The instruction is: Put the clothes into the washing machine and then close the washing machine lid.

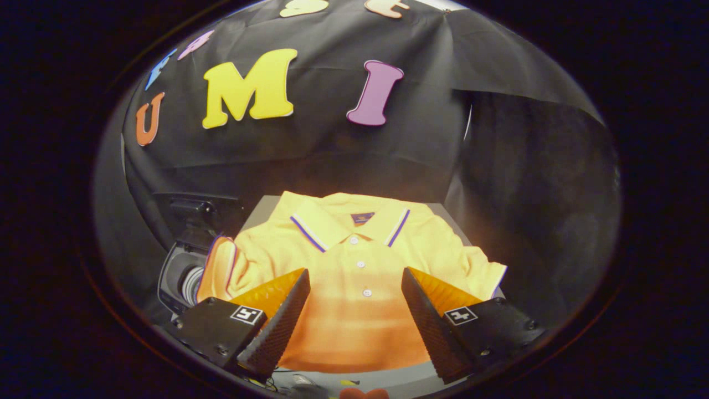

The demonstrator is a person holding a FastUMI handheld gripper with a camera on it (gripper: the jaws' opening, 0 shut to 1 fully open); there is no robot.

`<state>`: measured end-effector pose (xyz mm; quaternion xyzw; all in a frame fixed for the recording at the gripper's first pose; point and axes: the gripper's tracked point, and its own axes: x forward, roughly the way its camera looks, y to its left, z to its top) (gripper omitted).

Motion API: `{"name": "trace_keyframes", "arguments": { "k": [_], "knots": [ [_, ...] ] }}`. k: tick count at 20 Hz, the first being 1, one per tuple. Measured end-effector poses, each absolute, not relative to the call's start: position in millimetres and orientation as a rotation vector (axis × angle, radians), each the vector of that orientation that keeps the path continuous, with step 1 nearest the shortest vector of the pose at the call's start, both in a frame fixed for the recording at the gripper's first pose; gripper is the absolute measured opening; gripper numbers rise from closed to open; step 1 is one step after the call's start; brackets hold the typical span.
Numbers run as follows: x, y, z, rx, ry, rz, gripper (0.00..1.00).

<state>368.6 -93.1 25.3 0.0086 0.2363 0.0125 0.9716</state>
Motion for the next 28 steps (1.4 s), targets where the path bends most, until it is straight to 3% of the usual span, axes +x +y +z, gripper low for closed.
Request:
{"name": "trace_keyframes", "arguments": {
  "k": [17,20,22,28],
  "knots": [
    [399.6,-82.3,-5.8,0.078,0.638,0.115,0.98],
    [402.1,-79.5,-2.0,0.080,0.612,0.120,0.21],
    [401.9,-78.1,-0.6,0.091,0.623,0.119,0.07],
    [397.4,-84.5,47.4,0.095,0.544,0.085,0.06]
  ]
}}
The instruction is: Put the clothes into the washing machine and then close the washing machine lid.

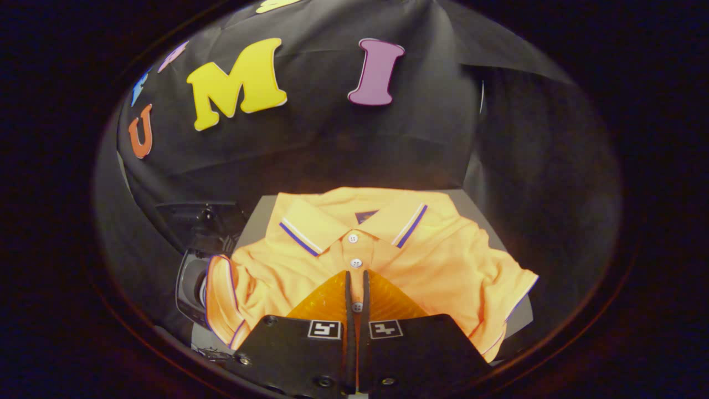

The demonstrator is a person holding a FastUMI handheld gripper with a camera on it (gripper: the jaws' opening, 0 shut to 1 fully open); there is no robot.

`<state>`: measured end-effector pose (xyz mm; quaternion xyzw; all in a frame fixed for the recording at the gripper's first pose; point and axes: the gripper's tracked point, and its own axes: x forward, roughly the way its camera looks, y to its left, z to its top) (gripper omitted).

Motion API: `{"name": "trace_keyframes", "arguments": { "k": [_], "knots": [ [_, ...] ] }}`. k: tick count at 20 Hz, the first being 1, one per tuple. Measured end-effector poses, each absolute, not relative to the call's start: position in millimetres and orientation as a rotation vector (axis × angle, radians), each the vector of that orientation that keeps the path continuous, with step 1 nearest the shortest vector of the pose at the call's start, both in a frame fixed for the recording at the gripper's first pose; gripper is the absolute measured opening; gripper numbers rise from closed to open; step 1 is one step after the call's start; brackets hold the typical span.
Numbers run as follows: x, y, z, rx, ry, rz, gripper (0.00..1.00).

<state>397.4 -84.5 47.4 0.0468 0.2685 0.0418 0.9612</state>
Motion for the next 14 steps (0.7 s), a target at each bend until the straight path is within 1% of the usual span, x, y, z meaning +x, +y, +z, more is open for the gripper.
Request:
{"name": "trace_keyframes", "arguments": {
  "k": [7,14],
  "knots": [
    [374.0,-75.5,145.0,0.077,0.375,0.110,0.05],
    [363.5,-23.9,185.2,0.057,0.314,0.197,0.05]
  ]
}}
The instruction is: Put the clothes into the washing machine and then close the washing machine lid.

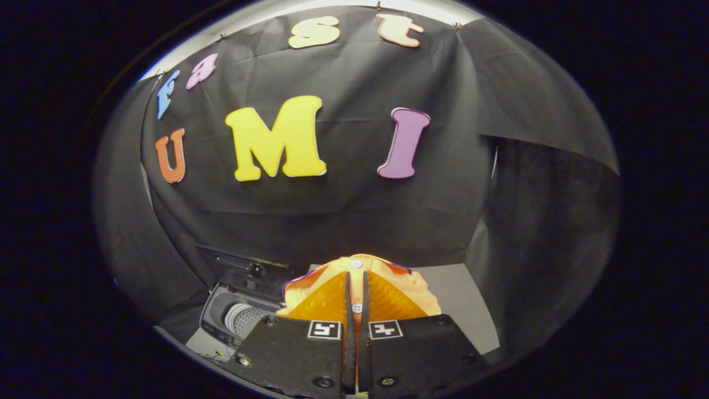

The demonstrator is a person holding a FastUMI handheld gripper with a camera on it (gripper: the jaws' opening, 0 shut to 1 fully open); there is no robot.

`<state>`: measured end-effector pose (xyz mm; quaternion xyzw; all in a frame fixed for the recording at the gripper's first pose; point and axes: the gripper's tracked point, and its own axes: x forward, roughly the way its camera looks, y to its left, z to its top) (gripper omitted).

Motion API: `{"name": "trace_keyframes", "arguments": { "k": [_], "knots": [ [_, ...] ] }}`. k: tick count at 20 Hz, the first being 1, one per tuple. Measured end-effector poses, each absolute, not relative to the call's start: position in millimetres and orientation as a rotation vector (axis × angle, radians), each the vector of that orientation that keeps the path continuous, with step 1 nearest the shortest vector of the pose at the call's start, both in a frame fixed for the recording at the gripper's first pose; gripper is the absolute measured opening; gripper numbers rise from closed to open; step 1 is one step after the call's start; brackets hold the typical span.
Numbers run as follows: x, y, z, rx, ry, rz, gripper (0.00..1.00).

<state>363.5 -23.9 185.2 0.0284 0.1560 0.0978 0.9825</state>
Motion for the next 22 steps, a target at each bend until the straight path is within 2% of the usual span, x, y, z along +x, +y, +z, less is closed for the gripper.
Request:
{"name": "trace_keyframes", "arguments": {
  "k": [16,22],
  "knots": [
    [347.0,203.1,201.4,-0.014,0.310,0.586,0.05],
    [339.4,263.4,188.0,-0.042,0.330,0.675,0.05]
  ]
}}
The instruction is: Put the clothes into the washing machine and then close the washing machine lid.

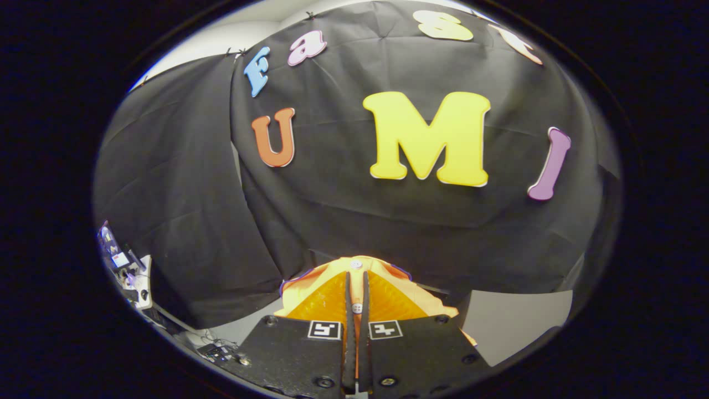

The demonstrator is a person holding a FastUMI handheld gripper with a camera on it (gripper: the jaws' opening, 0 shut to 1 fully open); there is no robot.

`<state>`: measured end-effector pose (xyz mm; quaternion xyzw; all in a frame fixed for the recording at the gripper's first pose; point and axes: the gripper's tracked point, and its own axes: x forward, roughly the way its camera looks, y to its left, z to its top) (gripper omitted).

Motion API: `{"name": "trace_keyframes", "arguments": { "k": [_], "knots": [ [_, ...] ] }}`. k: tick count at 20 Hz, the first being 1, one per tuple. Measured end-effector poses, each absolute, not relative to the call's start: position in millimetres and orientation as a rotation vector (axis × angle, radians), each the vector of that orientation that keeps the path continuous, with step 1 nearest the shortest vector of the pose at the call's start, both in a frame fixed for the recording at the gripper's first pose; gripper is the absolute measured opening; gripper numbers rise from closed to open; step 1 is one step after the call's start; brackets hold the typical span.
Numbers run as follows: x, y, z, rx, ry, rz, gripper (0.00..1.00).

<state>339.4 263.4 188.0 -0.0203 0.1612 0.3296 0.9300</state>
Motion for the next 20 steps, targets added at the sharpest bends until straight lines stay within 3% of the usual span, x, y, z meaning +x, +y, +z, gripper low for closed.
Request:
{"name": "trace_keyframes", "arguments": {
  "k": [11,20],
  "knots": [
    [351.5,333.3,104.2,-0.056,0.457,0.721,0.05],
    [382.1,355.0,6.8,-0.025,0.601,0.645,0.05]
  ]
}}
